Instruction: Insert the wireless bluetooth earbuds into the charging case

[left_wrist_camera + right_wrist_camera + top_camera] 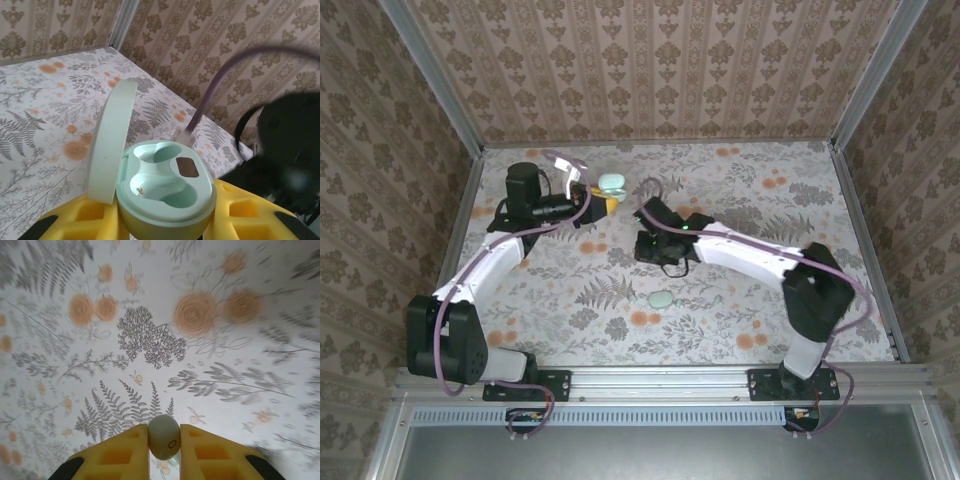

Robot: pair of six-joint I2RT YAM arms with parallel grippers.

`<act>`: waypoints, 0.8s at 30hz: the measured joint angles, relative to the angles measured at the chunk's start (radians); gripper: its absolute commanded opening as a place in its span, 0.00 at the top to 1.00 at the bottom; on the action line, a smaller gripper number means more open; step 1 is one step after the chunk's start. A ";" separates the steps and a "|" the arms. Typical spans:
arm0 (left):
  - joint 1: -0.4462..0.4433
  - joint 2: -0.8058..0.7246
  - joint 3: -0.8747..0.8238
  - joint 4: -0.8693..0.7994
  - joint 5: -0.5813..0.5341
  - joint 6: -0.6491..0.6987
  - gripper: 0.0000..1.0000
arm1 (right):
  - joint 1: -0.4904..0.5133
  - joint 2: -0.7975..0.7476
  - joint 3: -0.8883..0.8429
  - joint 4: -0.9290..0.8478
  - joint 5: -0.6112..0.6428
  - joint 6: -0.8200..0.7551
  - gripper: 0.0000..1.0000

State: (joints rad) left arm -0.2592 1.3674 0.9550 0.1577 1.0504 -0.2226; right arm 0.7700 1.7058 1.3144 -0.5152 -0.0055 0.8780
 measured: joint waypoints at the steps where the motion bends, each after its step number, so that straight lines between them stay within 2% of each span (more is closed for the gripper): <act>1: -0.011 0.000 -0.006 0.012 0.000 0.005 0.81 | -0.018 -0.038 -0.008 -0.016 -0.001 -0.012 0.82; 10: -0.083 0.029 -0.045 0.175 0.000 0.010 0.80 | -0.125 -0.222 0.047 -0.219 -0.025 -0.118 0.82; 18: -0.124 0.108 -0.045 0.315 -0.002 -0.002 0.80 | -0.147 -0.231 0.281 -0.372 -0.071 -0.195 0.82; 24: -0.143 0.130 -0.045 0.361 -0.005 -0.002 0.80 | -0.146 -0.183 0.422 -0.427 -0.115 -0.225 0.82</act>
State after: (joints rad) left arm -0.4019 1.4979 0.9104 0.5190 1.0458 -0.2249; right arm 0.6235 1.5223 1.7363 -0.9421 -0.1207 0.6529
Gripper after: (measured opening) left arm 0.325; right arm 0.182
